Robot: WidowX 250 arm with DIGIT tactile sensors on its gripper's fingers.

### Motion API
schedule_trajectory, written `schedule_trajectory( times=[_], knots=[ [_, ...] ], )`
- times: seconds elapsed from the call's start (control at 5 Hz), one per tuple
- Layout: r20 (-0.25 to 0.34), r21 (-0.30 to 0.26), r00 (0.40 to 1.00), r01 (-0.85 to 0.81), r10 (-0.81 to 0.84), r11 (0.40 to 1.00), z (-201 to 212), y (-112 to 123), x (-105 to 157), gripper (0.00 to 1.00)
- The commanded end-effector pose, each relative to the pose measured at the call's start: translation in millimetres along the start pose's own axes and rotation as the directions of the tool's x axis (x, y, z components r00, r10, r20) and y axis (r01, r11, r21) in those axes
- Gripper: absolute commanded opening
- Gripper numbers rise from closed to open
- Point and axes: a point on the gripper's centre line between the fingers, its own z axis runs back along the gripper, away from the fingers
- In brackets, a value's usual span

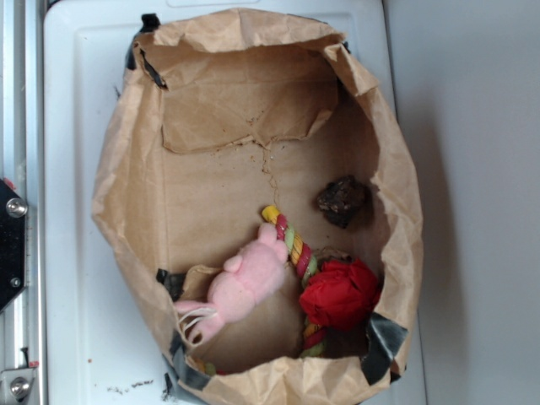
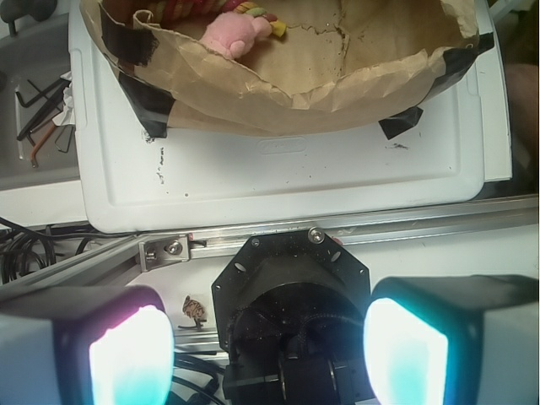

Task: Grab the rock.

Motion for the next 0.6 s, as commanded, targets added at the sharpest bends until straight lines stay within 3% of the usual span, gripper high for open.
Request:
schedule_trajectory(
  times=[0.0, 0.2, 0.4],
  knots=[
    [0.000, 0.000, 1.000, 0.000, 0.000, 1.000, 0, 0, 0, 1.00],
    [0.026, 0.004, 0.992, -0.120, 0.120, 0.993, -4, -7, 50, 1.00],
    [0.071, -0.008, 0.988, -0.140, 0.140, 0.990, -5, -6, 84, 1.00]
  ],
)
